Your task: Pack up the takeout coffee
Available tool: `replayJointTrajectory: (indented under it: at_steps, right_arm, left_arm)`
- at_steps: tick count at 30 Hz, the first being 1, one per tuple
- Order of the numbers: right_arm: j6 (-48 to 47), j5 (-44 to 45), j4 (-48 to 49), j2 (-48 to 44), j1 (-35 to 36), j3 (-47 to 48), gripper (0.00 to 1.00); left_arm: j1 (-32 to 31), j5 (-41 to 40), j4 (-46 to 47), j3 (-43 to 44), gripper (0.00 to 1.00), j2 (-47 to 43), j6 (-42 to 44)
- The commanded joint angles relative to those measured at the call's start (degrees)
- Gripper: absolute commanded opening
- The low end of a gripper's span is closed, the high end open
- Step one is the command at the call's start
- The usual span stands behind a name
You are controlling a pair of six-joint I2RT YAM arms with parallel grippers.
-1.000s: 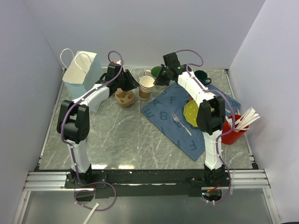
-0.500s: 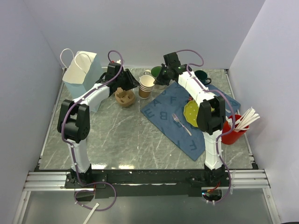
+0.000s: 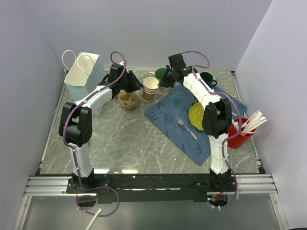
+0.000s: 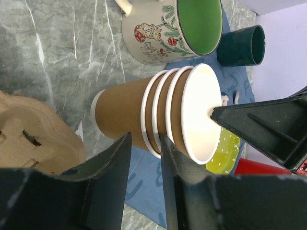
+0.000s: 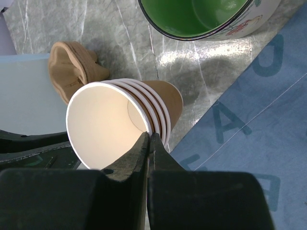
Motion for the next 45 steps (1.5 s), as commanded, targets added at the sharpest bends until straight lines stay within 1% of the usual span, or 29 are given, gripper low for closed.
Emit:
replayJointTrajectory:
  at_steps: [1,15,19,28,45]
  right_arm:
    - [0.46,-0.35,1.77,0.44,-0.60,0.84,0.00]
    - [0.37,-0.44,1.15,1.24,-0.68,2.07,0.00]
    - [0.46,-0.44,0.98,1.23,-0.77,1.99,0.00]
    - [0.37,-0.52,1.07,1.15,-0.77,1.81,0.00]
    - [0.90,-1.14,2.12,1.15,-0.86,1.02,0.00]
  left_arm:
    - [0.46,1.68,2.72,2.71,0.37,-1.80,-0.62]
    - [0.46,4.23,5.44,0.43,0.38,-1.53,-1.85]
    - [0.46,3.88,5.00,0.78,0.38,-2.41,-1.15]
    - [0.29,4.67,6.85,-0.89,0.36,-0.74,-2.90]
    - [0.37,4.76,6.94,-2.39,0.36,0.84,-2.99]
